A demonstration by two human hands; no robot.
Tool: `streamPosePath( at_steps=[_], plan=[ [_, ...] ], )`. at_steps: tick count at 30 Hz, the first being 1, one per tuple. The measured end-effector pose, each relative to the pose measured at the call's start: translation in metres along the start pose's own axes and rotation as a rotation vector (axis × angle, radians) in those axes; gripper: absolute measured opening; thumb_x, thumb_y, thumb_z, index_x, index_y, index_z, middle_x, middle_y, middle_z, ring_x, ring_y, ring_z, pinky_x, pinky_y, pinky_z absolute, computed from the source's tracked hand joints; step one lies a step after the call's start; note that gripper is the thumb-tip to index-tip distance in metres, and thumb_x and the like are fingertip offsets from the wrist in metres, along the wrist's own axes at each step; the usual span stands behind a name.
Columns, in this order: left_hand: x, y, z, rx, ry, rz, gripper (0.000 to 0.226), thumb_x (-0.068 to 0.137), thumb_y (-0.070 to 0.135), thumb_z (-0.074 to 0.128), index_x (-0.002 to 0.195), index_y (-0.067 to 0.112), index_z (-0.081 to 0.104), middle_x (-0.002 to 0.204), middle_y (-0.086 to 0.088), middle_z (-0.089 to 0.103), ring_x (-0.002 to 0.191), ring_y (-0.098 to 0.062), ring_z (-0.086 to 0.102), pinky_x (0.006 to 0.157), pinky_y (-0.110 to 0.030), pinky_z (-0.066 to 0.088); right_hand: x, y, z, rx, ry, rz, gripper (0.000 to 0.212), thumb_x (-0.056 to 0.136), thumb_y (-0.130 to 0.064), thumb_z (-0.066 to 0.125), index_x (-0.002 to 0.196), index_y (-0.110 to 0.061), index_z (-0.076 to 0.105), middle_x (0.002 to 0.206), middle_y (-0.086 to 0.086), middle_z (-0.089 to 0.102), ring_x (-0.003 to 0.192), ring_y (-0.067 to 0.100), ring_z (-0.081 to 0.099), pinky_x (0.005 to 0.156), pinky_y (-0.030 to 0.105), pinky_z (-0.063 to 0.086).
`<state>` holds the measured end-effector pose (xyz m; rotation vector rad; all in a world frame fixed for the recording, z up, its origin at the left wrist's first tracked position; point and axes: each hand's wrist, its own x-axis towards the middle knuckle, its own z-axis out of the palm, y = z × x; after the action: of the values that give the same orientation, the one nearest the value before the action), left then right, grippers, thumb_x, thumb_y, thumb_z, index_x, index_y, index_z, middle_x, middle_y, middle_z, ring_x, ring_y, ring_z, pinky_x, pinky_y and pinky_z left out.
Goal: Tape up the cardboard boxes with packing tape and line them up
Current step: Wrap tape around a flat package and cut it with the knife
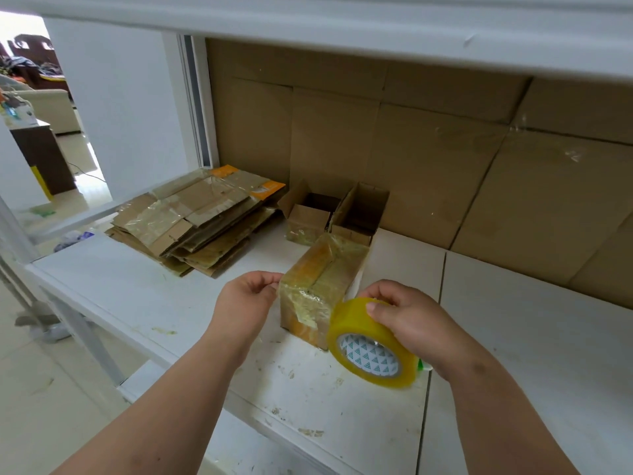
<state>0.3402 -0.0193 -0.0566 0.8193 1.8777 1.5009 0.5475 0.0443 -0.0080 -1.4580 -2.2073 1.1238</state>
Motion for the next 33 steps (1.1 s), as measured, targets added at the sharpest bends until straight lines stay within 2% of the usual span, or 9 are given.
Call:
streamPosePath(
  at_steps=[4, 7, 11, 13, 16, 21, 26, 30, 33],
  plan=[
    [0.0, -0.005, 0.002, 0.126, 0.027, 0.036, 0.026, 0.1, 0.016, 0.053, 0.091, 0.026, 0.075, 0.09, 0.014, 0.07, 0.086, -0.002, 0.061, 0.065, -0.016, 0.041, -0.004, -0.016, 0.01, -0.321, 0.077, -0.11, 0.044, 0.093, -0.01, 0.043, 0.12, -0.042, 0.056, 0.131, -0.015, 0.045, 0.114, 0.017, 0.051, 0.098, 0.035, 0.044],
    [0.001, -0.003, 0.001, 0.269, -0.026, 0.008, 0.029, 0.102, 0.021, 0.049, 0.085, 0.028, 0.071, 0.089, 0.009, 0.068, 0.079, -0.005, 0.057, 0.064, -0.017, 0.041, -0.006, -0.027, 0.022, -0.567, 0.16, -0.174, 0.033, 0.088, -0.013, 0.045, 0.106, -0.034, 0.063, 0.117, -0.012, 0.05, 0.102, 0.018, 0.055, 0.093, 0.036, 0.043],
    [0.006, -0.007, -0.008, 0.203, -0.194, -0.12, 0.018, 0.101, 0.02, 0.052, 0.103, 0.023, 0.07, 0.106, 0.003, 0.068, 0.101, -0.015, 0.058, 0.081, -0.028, 0.043, -0.005, -0.029, 0.033, -0.565, 0.202, -0.138, 0.02, 0.09, -0.038, 0.045, 0.084, -0.028, 0.062, 0.093, -0.01, 0.053, 0.083, 0.014, 0.055, 0.084, 0.034, 0.043],
    [0.011, -0.008, -0.014, 0.148, -0.094, -0.065, 0.021, 0.1, 0.022, 0.055, 0.118, 0.025, 0.065, 0.111, 0.006, 0.068, 0.111, -0.017, 0.059, 0.091, -0.029, 0.041, -0.002, -0.028, 0.035, -0.615, 0.22, -0.174, 0.016, 0.09, -0.036, 0.048, 0.084, -0.03, 0.061, 0.093, -0.01, 0.053, 0.082, 0.013, 0.055, 0.084, 0.033, 0.041],
    [0.014, 0.002, -0.02, 0.115, 0.157, 0.092, 0.01, 0.096, 0.023, 0.061, 0.094, 0.027, 0.07, 0.104, 0.005, 0.068, 0.098, -0.017, 0.062, 0.078, -0.03, 0.047, 0.0, -0.027, 0.035, -0.632, 0.226, -0.193, 0.014, 0.092, -0.031, 0.05, 0.083, -0.032, 0.06, 0.094, -0.01, 0.053, 0.083, 0.013, 0.055, 0.086, 0.033, 0.04],
    [0.013, 0.002, -0.017, 0.012, -0.167, 0.053, 0.013, 0.096, 0.009, 0.061, 0.089, 0.012, 0.071, 0.081, -0.007, 0.07, 0.078, -0.02, 0.064, 0.083, -0.038, 0.059, 0.001, -0.027, 0.038, -0.651, 0.243, -0.187, 0.016, 0.092, -0.04, 0.052, 0.084, -0.03, 0.062, 0.091, -0.008, 0.053, 0.082, 0.014, 0.055, 0.084, 0.035, 0.04],
    [0.012, -0.006, -0.02, -0.043, -0.26, 0.047, 0.017, 0.09, 0.0, 0.064, 0.1, 0.013, 0.069, 0.09, -0.009, 0.071, 0.08, -0.015, 0.065, 0.092, -0.041, 0.057, 0.005, -0.029, 0.045, -0.684, 0.306, -0.161, 0.029, 0.091, -0.046, 0.055, 0.073, -0.029, 0.041, 0.085, -0.006, 0.047, 0.077, 0.017, 0.052, 0.08, 0.037, 0.043],
    [0.013, -0.005, -0.017, 0.006, -0.267, 0.116, 0.031, 0.086, 0.005, 0.073, 0.107, 0.024, 0.061, 0.072, 0.004, 0.063, 0.075, -0.015, 0.061, 0.091, -0.042, 0.055, 0.005, -0.031, 0.052, -0.721, 0.364, -0.166, 0.026, 0.092, -0.045, 0.054, 0.077, -0.028, 0.042, 0.086, -0.005, 0.049, 0.076, 0.018, 0.051, 0.083, 0.038, 0.044],
    [0.016, -0.004, -0.013, 0.106, -0.232, 0.207, 0.033, 0.085, 0.013, 0.076, 0.109, 0.028, 0.059, 0.074, 0.004, 0.062, 0.071, -0.012, 0.059, 0.084, -0.039, 0.054, 0.002, -0.031, 0.042, -0.697, 0.268, -0.135, 0.026, 0.09, -0.049, 0.057, 0.08, -0.026, 0.052, 0.086, -0.006, 0.053, 0.077, 0.014, 0.053, 0.086, 0.035, 0.043]
  ],
)
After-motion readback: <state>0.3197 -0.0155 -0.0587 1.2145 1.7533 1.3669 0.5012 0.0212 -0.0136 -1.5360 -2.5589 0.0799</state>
